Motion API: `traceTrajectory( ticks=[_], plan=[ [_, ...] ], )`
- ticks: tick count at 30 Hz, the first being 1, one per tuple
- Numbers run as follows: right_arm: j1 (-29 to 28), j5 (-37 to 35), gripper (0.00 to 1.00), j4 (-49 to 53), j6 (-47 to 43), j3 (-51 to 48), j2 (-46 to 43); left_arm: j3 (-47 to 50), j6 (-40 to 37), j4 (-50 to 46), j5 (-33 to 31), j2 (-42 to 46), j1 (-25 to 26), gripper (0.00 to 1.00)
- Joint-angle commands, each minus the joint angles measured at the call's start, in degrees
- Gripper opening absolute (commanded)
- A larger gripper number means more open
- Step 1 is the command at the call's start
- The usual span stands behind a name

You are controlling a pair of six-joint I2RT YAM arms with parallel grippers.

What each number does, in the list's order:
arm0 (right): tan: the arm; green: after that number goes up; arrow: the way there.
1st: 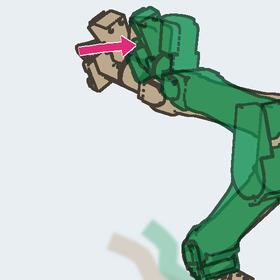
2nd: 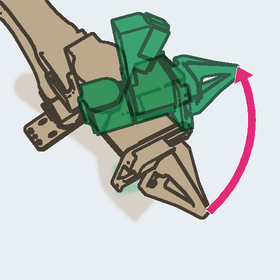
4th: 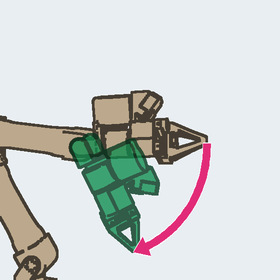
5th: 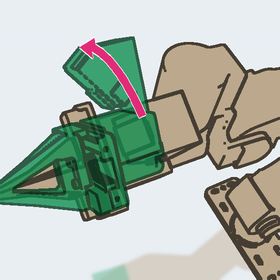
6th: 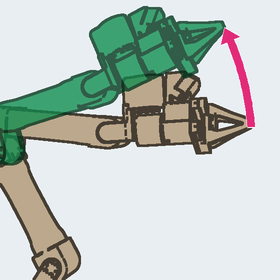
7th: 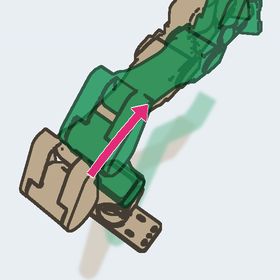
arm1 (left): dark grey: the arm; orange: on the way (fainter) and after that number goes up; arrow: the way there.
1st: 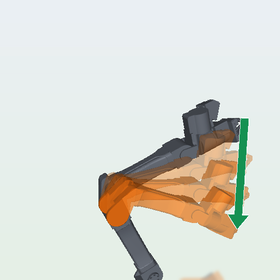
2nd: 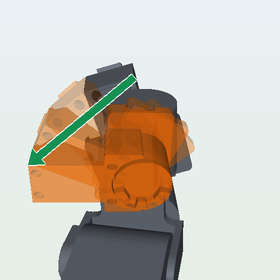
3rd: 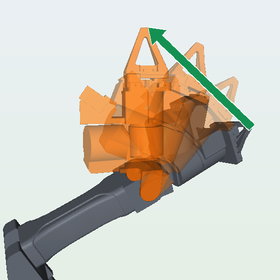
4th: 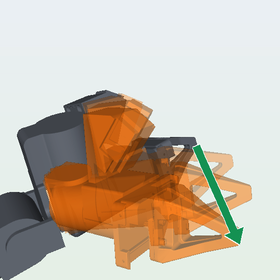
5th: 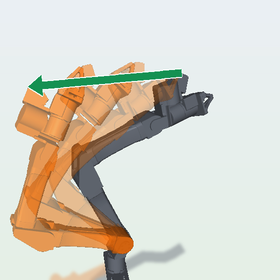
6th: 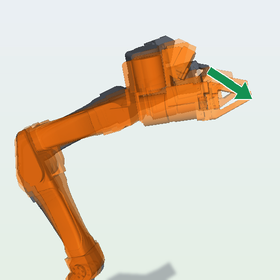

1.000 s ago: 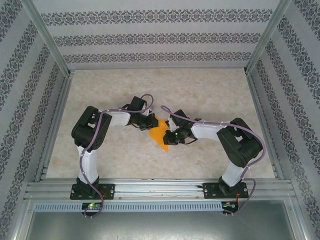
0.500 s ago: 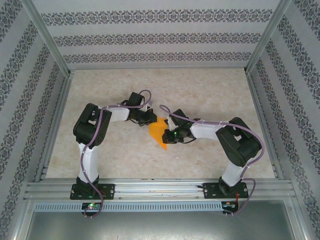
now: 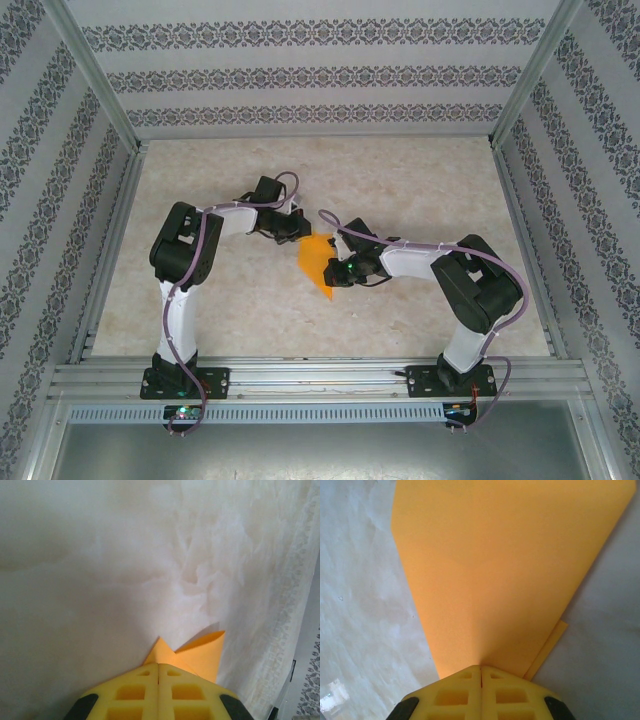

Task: Fold a paper plane with a square sheet of paper (fold left side to right side)
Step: Fourth fold the wing at the center of the table.

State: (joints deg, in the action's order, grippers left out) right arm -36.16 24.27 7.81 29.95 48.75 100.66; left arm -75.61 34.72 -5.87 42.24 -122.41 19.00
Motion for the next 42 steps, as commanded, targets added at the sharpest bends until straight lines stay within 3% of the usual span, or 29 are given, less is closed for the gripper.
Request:
traceTrajectory(
  ticks=[1,7,13,21,28,38,42],
  plan=[
    [-0.8,-7.5,0.0,15.3,-1.5,-4.5,5.6,-1.9,-2.9,0.2,-7.9,-1.7,-4.1,0.03],
    [-0.7,-7.2,0.0,15.1,-1.5,-4.1,5.4,-2.3,-4.3,-2.1,-8.3,0.7,-4.5,0.03],
    [-0.2,-7.1,0.0,14.9,-1.9,-3.9,5.1,6.9,-2.6,2.2,-6.7,10.0,-4.1,0.03],
    [0.6,-7.2,0.0,15.1,-2.3,-3.8,5.4,18.0,2.7,10.8,-2.1,18.9,1.7,0.02],
    [0.6,-7.2,0.0,15.2,-2.3,-3.8,5.2,15.8,5.3,14.5,0.2,15.0,6.9,0.02],
    [0.4,-6.4,0.0,15.3,-2.4,-3.7,4.8,11.0,2.8,11.1,-1.6,6.7,7.0,0.02],
    [0.5,-5.8,0.0,15.1,-2.4,-3.8,4.4,9.5,0.5,5.6,-6.0,5.2,7.0,0.0]
  ],
)
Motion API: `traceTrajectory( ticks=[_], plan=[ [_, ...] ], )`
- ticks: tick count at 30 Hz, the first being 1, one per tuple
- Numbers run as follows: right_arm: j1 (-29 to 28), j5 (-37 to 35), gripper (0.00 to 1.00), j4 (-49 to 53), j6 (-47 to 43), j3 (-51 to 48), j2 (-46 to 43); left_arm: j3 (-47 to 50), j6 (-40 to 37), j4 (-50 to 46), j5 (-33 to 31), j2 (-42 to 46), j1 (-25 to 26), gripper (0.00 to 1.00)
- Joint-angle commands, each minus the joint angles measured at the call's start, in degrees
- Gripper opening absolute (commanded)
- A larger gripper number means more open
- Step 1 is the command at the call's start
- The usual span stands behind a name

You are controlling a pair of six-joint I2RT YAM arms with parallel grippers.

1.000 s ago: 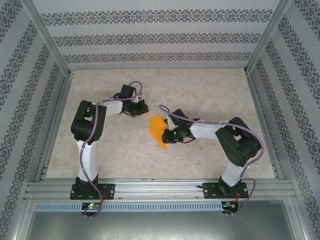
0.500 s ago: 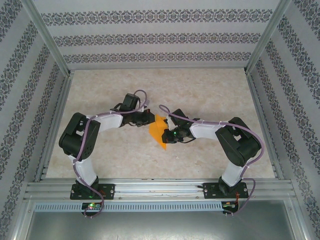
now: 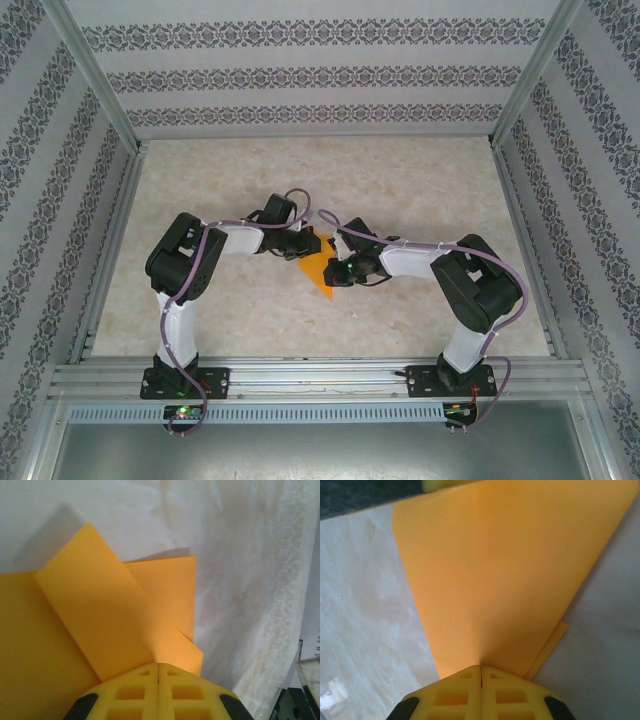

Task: Fold a paper plane with a square sheet of paper (fold left side to right side)
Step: Fourth fold the wing at the center of the table.

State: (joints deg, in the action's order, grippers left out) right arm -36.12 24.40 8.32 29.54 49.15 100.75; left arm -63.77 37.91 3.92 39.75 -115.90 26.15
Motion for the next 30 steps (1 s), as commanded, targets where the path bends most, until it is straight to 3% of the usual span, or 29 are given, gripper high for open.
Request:
traceTrajectory(
  ticks=[1,18,25,30],
  plan=[
    [0.4,-5.5,0.0,14.6,-1.9,-4.0,4.0,-2.6,-3.0,-4.9,-4.0,-1.7,-0.3,0.0],
    [4.1,12.3,0.0,1.4,3.8,-3.3,-8.5,5.6,1.3,2.6,-3.4,-1.5,-0.5,0.0],
    [4.2,16.2,0.0,-10.0,9.4,-4.2,-6.0,6.0,1.4,3.0,-3.3,-1.4,-0.5,0.0],
    [4.0,13.9,0.0,-12.6,10.8,-2.5,-2.6,5.9,1.4,2.9,-3.4,-1.6,-0.6,0.0]
  ],
)
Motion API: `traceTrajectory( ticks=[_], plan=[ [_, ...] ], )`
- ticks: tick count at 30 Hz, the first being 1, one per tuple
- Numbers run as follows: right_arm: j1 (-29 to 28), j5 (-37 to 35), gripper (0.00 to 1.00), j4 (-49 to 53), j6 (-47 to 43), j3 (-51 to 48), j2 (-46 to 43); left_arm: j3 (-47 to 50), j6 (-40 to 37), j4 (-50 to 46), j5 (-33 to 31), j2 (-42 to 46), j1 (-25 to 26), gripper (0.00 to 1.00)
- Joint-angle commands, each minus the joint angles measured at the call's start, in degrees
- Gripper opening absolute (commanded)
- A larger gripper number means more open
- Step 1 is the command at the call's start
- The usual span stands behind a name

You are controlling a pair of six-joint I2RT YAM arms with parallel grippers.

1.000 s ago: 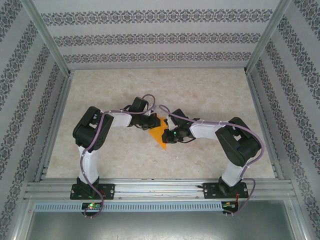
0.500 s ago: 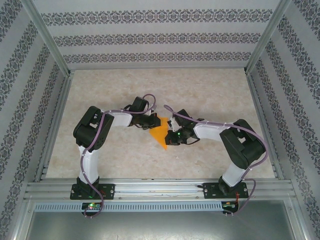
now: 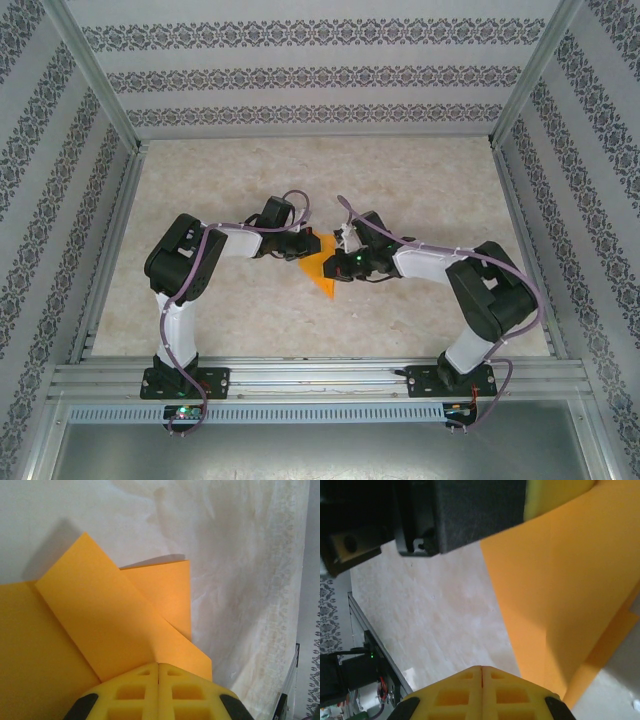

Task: Fold a paper plane with a square sheet of paper (fold left side to right side)
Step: Fourth fold the wing at the center of the table.

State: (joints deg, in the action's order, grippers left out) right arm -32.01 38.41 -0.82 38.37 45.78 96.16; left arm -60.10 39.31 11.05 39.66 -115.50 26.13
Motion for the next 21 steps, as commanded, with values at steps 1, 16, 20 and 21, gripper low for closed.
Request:
traceTrajectory(
  ticks=[1,16,20,21],
  plan=[
    [-0.2,-0.6,0.0,-3.6,2.0,1.3,2.8,2.1,0.0,-4.3,-3.4,-2.0,-0.5,0.0],
    [-0.1,-4.6,0.0,-2.2,0.5,4.9,8.7,2.0,-0.1,-4.8,-3.5,-2.1,-0.5,0.0],
    [0.0,-6.0,0.0,-0.6,-0.6,5.9,9.5,1.9,0.0,-4.8,-3.5,-2.2,-0.5,0.0],
    [0.0,-6.2,0.0,-0.4,-0.9,6.1,9.6,1.9,-0.1,-4.8,-3.5,-2.2,-0.5,0.0]
  ],
)
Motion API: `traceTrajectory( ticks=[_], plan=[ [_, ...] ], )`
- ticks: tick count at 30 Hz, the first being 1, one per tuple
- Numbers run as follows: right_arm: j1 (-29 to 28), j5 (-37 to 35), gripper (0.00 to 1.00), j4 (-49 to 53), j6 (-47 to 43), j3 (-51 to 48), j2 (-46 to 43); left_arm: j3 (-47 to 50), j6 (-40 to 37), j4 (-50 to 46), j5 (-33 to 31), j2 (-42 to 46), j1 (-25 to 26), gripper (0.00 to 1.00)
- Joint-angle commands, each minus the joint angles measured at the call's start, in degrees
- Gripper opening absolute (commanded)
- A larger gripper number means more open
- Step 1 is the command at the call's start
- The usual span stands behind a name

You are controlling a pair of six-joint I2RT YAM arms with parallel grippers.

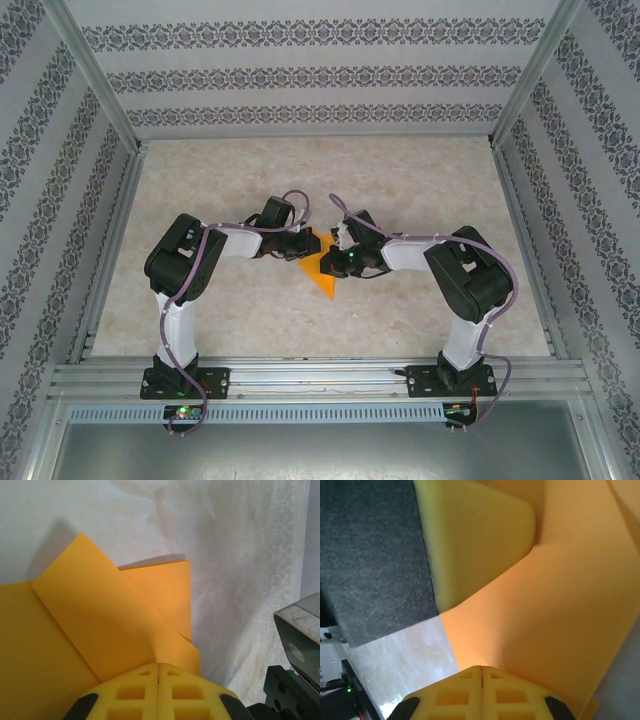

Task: Fold a paper plane with a square sheet of paper (fold left side to right side)
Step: Fourth fold the wing at the center of the table.

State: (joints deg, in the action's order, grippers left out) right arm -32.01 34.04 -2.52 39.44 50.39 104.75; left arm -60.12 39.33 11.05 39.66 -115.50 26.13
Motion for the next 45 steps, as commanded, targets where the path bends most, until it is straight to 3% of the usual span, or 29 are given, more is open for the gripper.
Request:
traceTrajectory(
  ticks=[1,21,36,45],
  plan=[
    [0.1,-2.1,0.0,1.7,-2.3,1.6,1.2,1.9,-0.1,-4.9,-3.5,-2.3,-0.5,0.0],
    [-3.8,-1.9,0.0,10.6,-4.4,-4.4,-2.5,1.2,0.9,-7.6,-6.1,-3.3,-1.1,0.0],
    [-5.0,-1.7,0.0,10.9,-3.4,-11.0,-6.9,1.4,0.6,-8.0,-6.3,-3.6,-1.6,0.0],
    [-4.4,-1.6,0.0,10.9,-2.5,-9.6,-11.9,1.5,0.7,-7.5,-5.8,-3.5,-1.5,0.0]
  ],
)
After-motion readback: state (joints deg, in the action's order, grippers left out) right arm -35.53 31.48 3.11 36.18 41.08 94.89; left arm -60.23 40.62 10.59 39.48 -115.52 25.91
